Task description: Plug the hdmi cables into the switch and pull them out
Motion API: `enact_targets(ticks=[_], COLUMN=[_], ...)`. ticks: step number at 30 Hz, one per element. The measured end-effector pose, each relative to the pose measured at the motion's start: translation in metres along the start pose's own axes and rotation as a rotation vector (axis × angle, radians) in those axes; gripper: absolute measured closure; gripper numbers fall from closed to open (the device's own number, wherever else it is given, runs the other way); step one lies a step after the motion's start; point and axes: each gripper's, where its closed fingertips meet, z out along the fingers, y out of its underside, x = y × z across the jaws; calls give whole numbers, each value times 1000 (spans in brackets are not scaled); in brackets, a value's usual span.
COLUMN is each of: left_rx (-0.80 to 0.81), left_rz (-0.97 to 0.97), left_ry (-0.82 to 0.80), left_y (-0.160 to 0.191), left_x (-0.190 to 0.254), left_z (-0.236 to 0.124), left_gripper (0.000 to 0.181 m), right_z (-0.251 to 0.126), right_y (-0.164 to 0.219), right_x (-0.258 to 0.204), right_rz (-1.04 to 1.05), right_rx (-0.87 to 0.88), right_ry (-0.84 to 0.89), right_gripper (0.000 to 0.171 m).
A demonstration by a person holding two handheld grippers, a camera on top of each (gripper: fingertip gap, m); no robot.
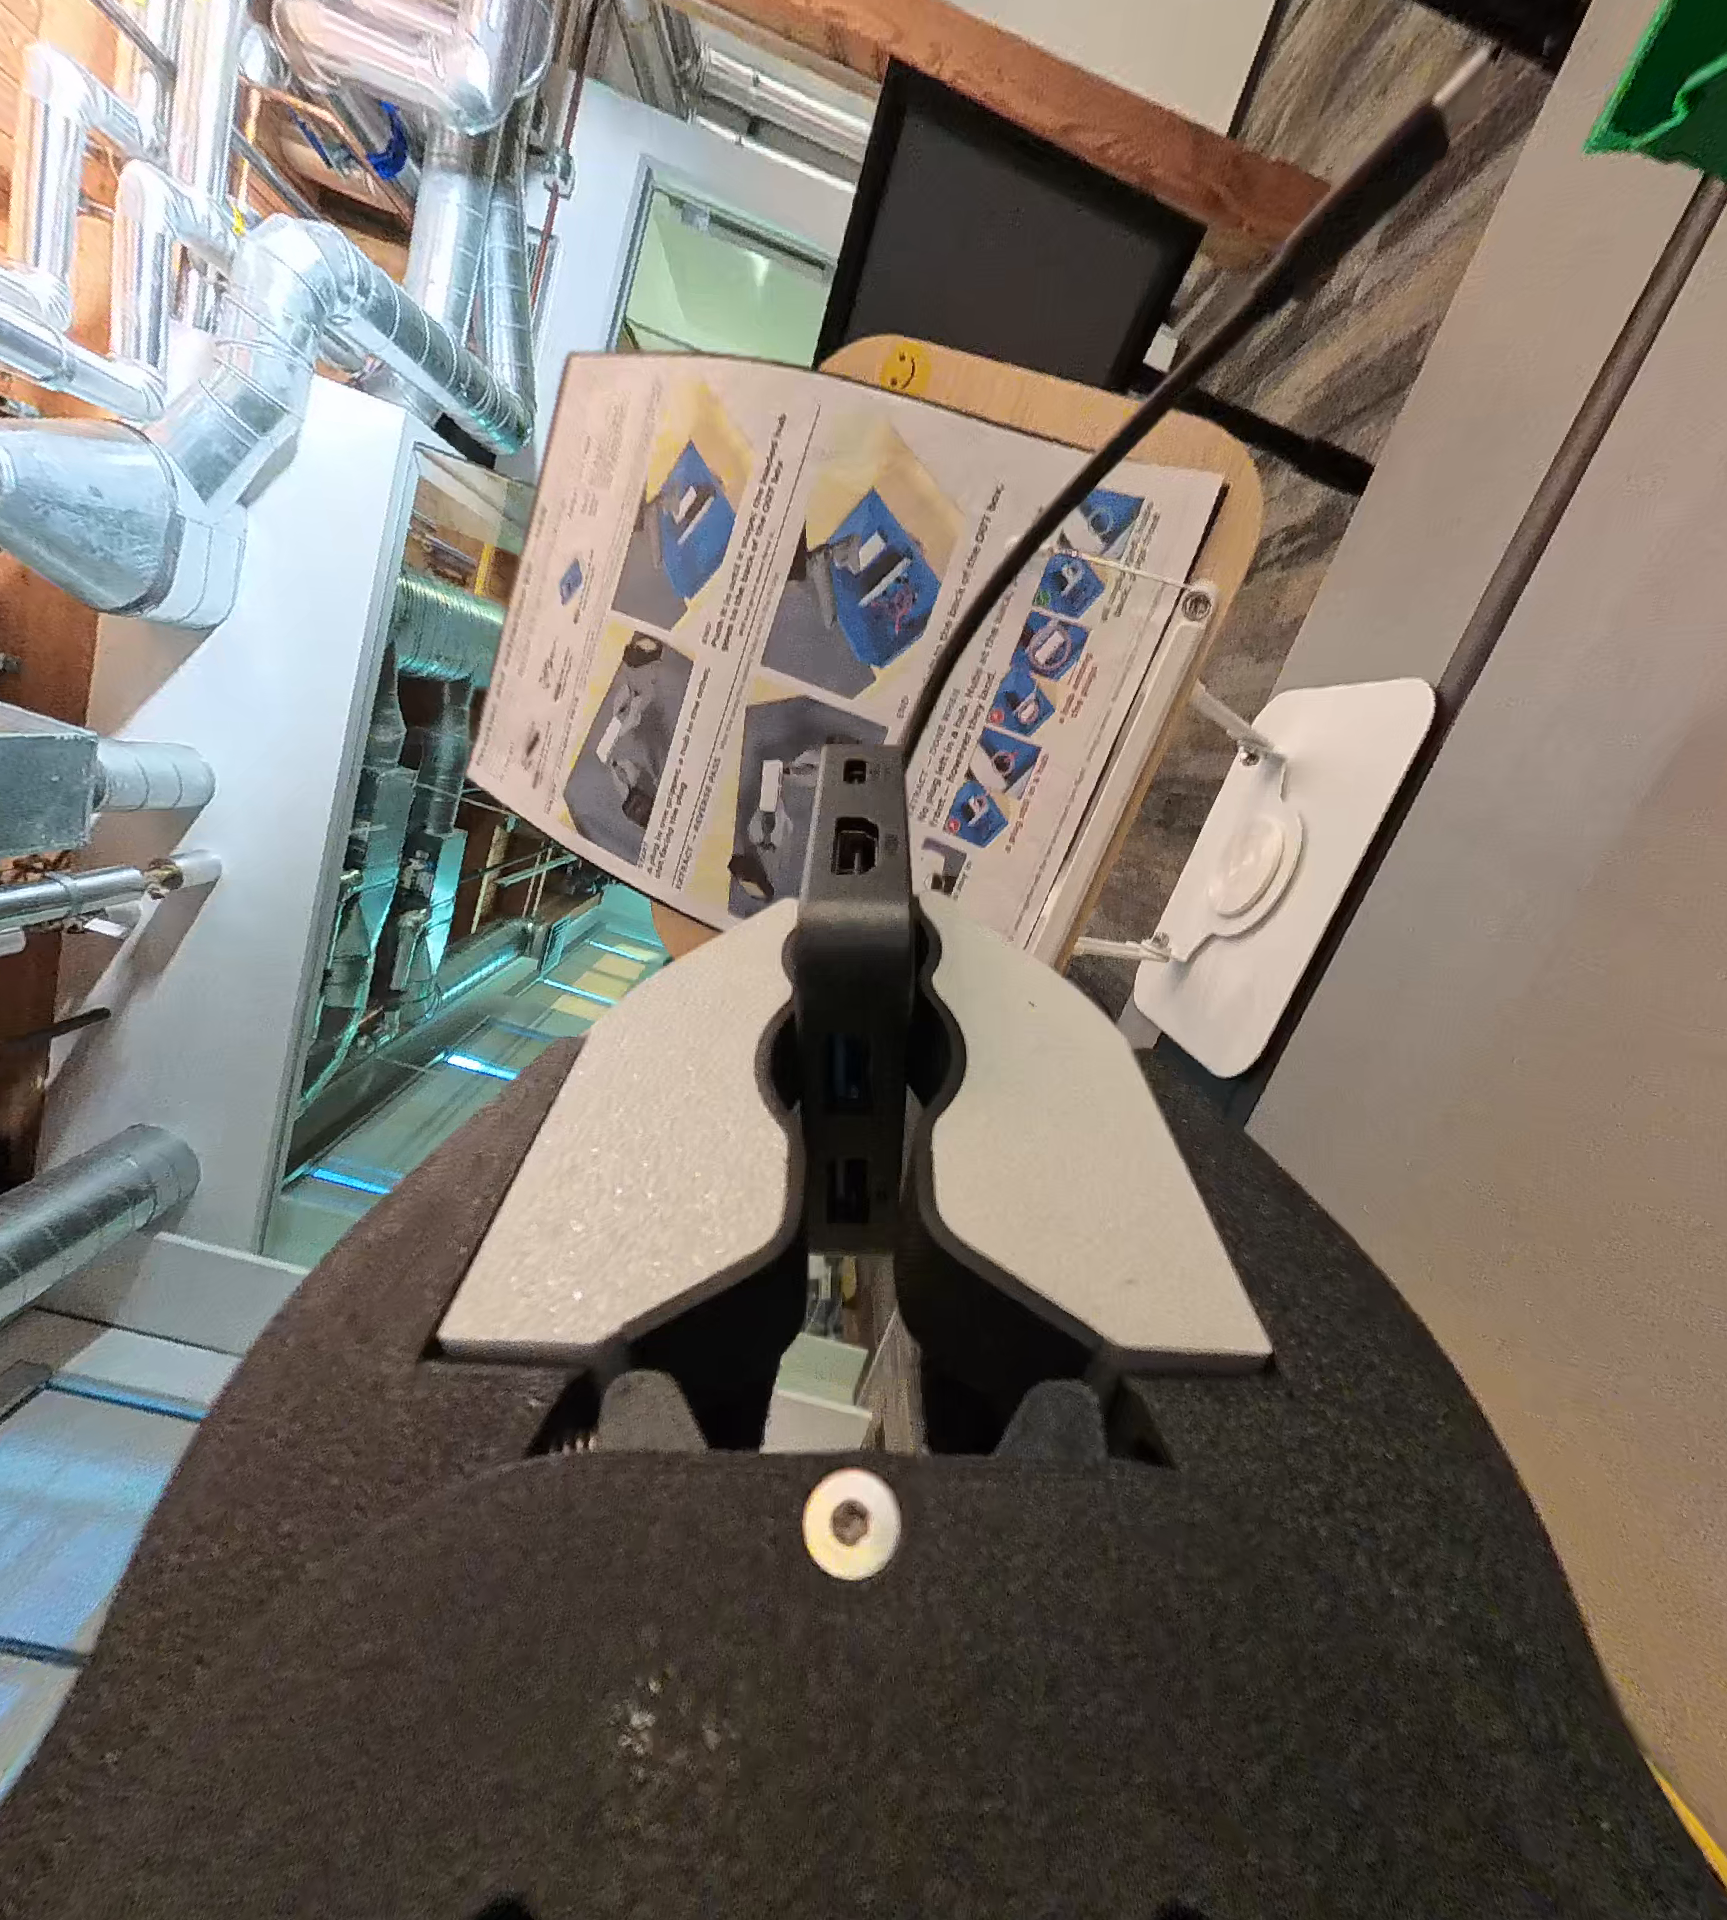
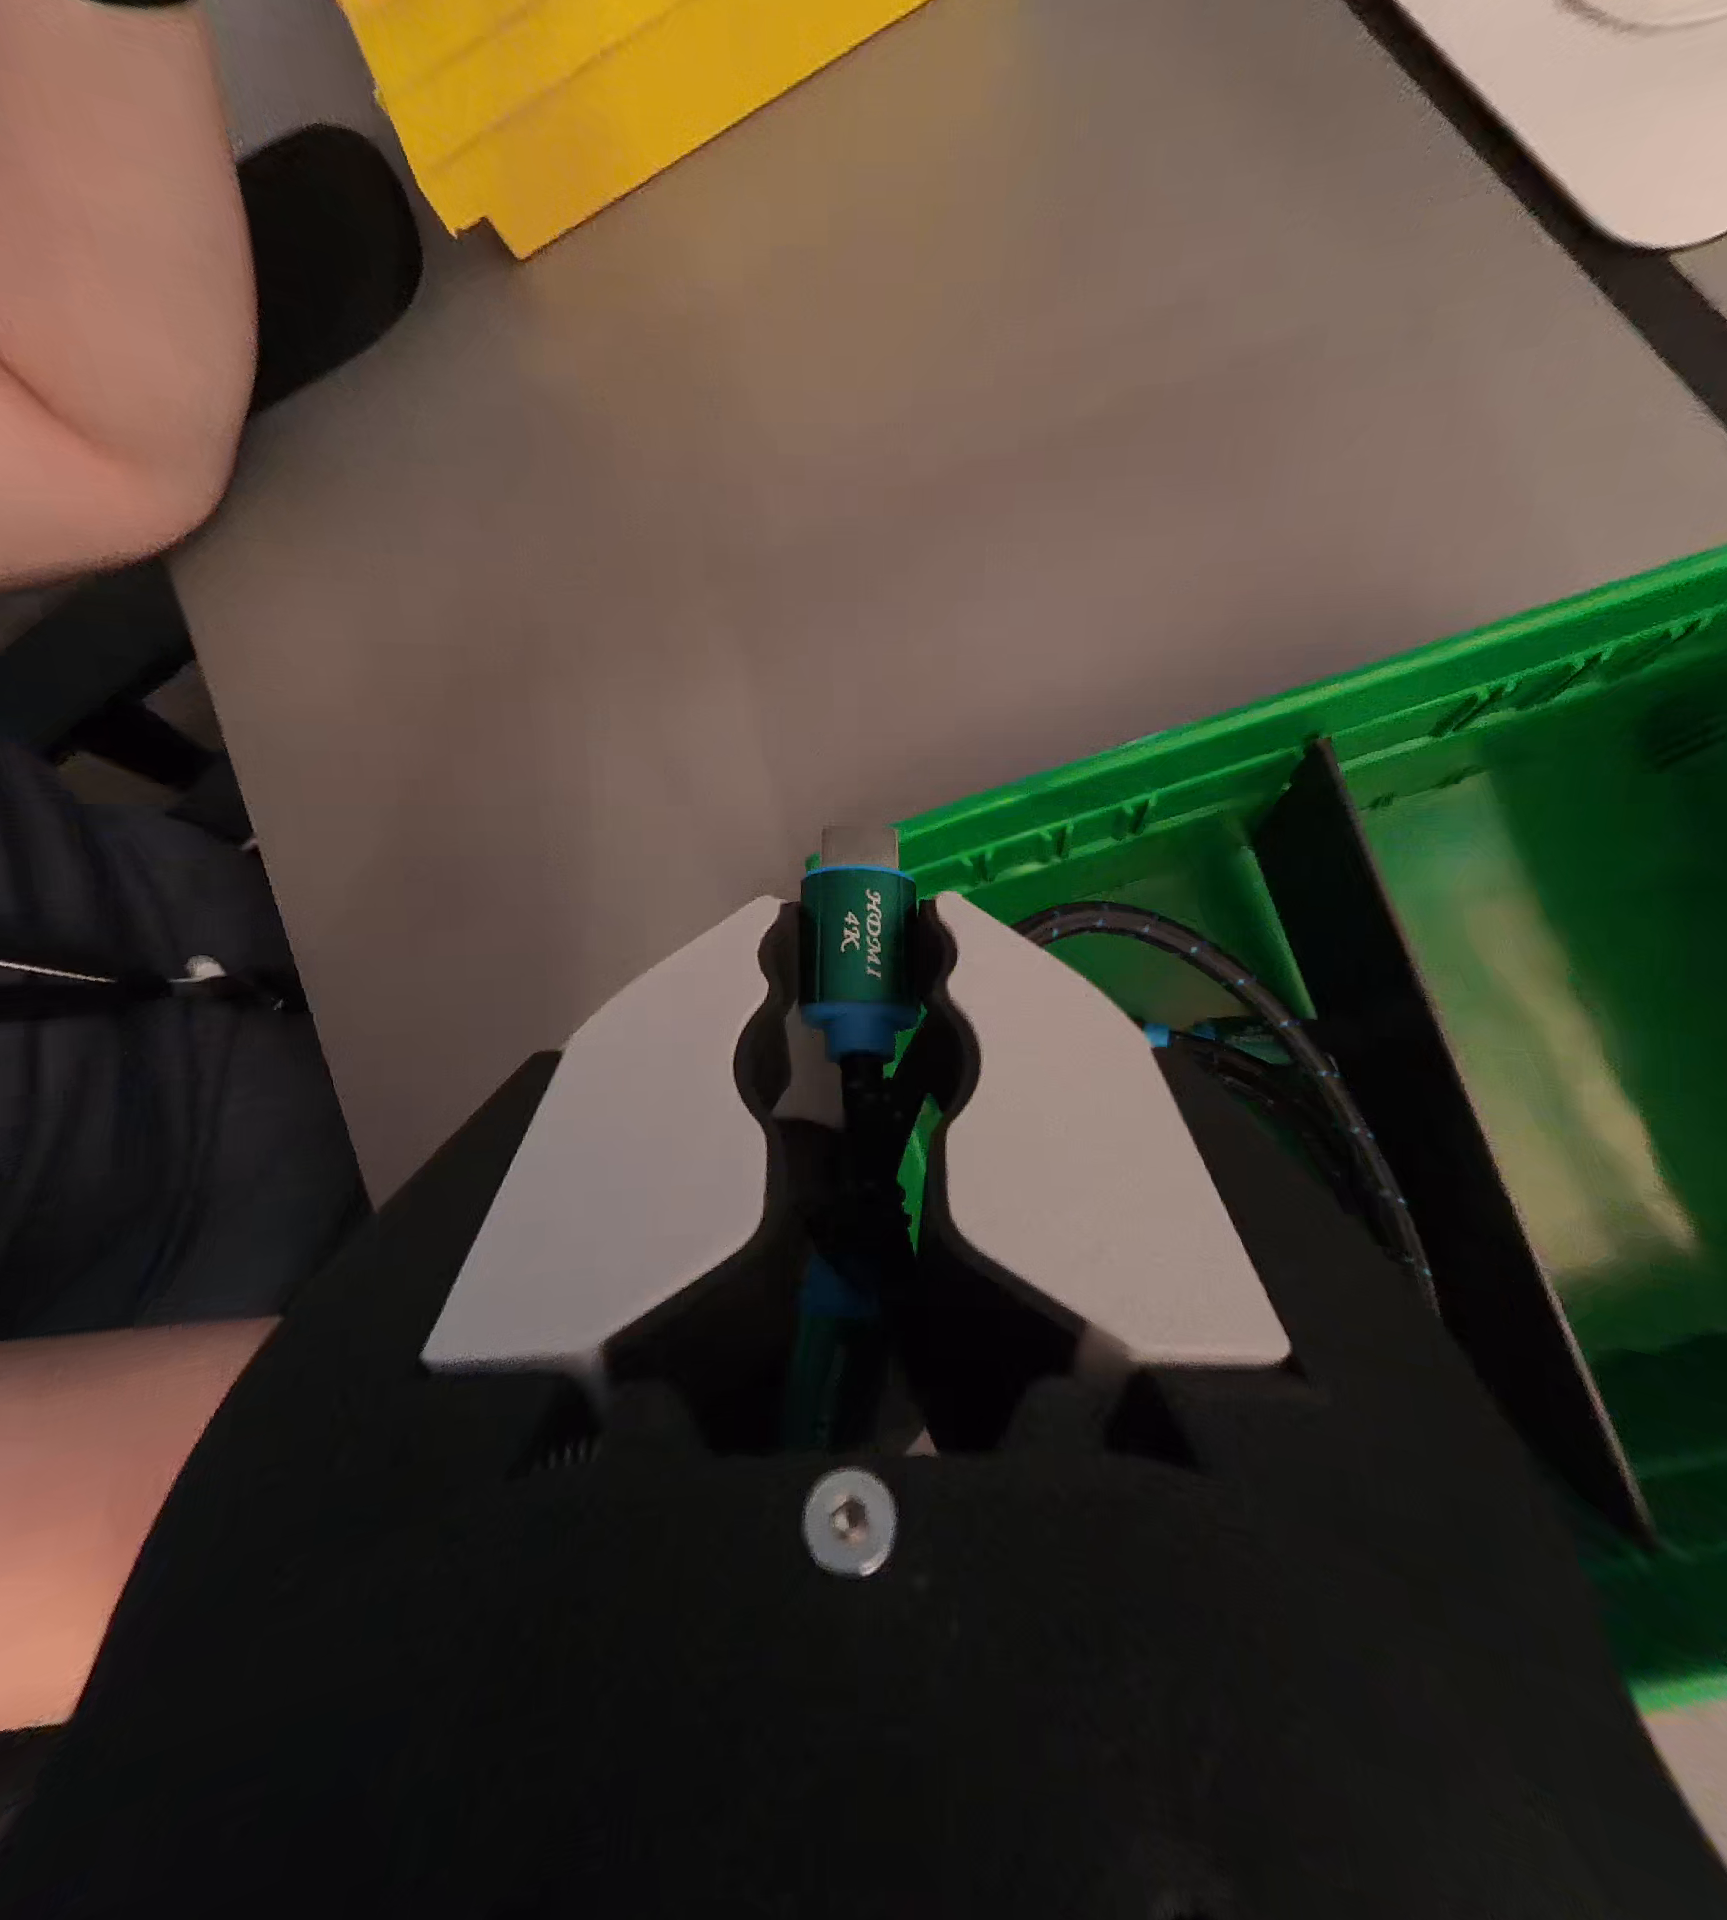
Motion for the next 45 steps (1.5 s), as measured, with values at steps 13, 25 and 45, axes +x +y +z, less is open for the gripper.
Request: enact_targets(ticks=[13, 25, 45], left_rx=[16, -18, -30], left_rz=[17, 41, 39], left_ry=[5, 35, 60], left_y=[-8, -3, -1], left_x=[1, 9, 16], left_z=[-4, 1, 4], left_gripper=[167, 167, 167], right_z=[64, 49, 50], right_y=[66, 76, 107], right_x=[51, 59, 46], right_rz=[183, 277, 327], right_rx=[-269, -269, -426], right_ry=[-80, -98, -176], right_gripper=[144, 144, 160])
